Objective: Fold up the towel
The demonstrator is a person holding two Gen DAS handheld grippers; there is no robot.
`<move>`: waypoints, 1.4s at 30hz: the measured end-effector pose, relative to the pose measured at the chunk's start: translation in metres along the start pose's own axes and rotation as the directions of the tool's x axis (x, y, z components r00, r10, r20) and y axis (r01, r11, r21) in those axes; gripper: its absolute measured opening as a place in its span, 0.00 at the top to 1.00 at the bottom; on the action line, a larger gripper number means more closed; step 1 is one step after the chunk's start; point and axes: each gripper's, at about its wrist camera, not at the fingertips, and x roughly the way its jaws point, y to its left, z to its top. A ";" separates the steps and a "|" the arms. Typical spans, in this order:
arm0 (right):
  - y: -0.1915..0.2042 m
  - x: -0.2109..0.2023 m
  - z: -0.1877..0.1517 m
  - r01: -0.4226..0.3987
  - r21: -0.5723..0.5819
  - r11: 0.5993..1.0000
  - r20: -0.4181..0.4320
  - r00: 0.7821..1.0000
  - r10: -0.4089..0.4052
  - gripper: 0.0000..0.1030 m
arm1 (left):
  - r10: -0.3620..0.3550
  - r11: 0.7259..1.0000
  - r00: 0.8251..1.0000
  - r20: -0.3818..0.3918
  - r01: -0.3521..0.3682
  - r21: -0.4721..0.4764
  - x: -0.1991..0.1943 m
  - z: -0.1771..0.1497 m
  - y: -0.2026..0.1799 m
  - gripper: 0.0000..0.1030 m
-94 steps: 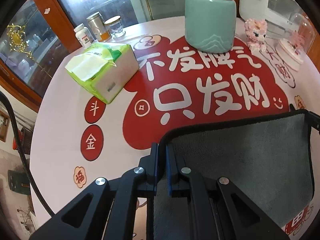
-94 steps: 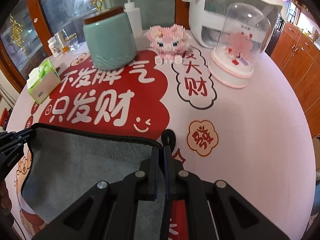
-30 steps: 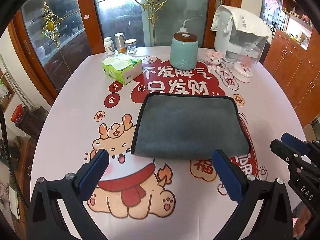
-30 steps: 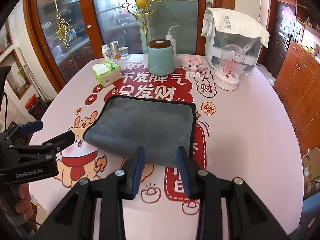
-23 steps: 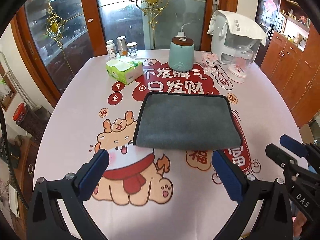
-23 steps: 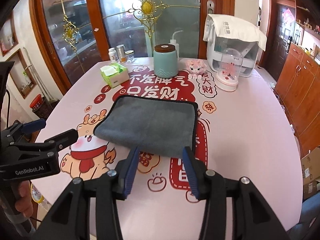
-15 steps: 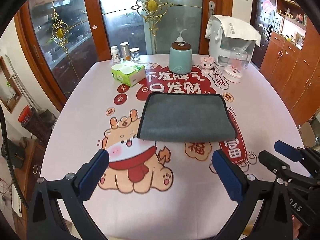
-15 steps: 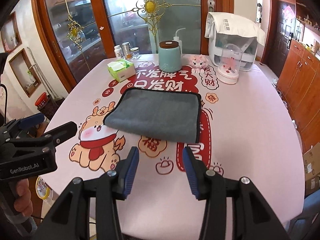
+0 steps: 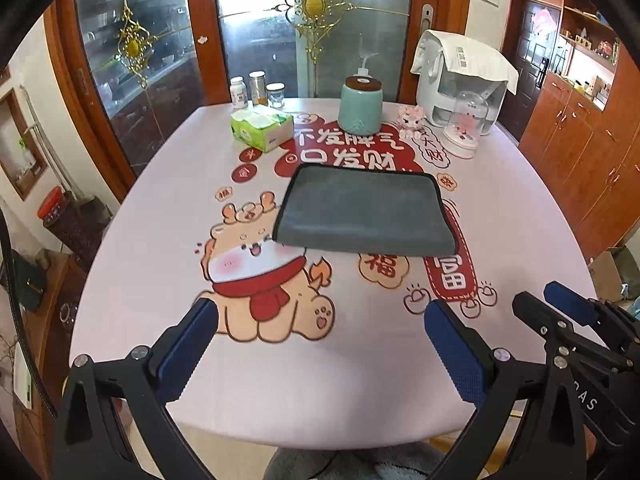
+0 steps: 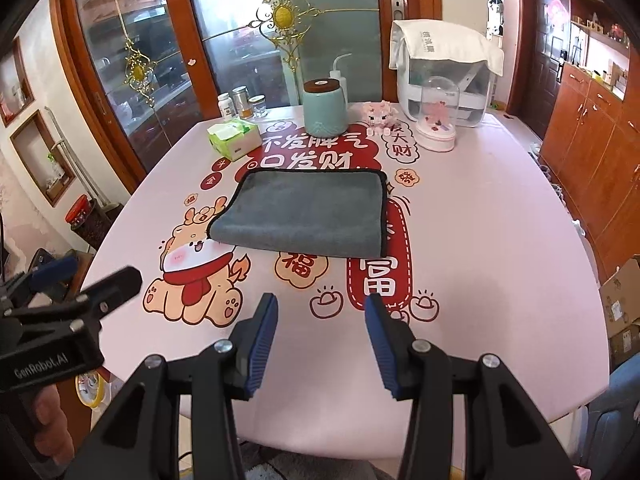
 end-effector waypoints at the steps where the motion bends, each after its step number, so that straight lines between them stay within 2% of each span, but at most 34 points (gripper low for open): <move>1: 0.000 -0.001 -0.001 -0.002 0.003 1.000 0.001 1.000 0.002 0.55 | -0.002 1.000 1.000 -0.006 0.002 -0.003 0.000 -0.002 0.000 0.01; 16: 0.009 -0.009 -0.011 -0.010 -0.007 1.000 0.006 1.000 0.010 0.55 | 0.026 0.999 1.000 -0.010 -0.026 -0.033 -0.006 -0.012 0.002 0.01; 42: 0.013 -0.004 -0.011 0.012 0.013 1.000 -0.010 1.000 -0.012 0.55 | 0.029 1.000 1.000 -0.008 -0.029 -0.012 -0.008 -0.014 0.007 0.01</move>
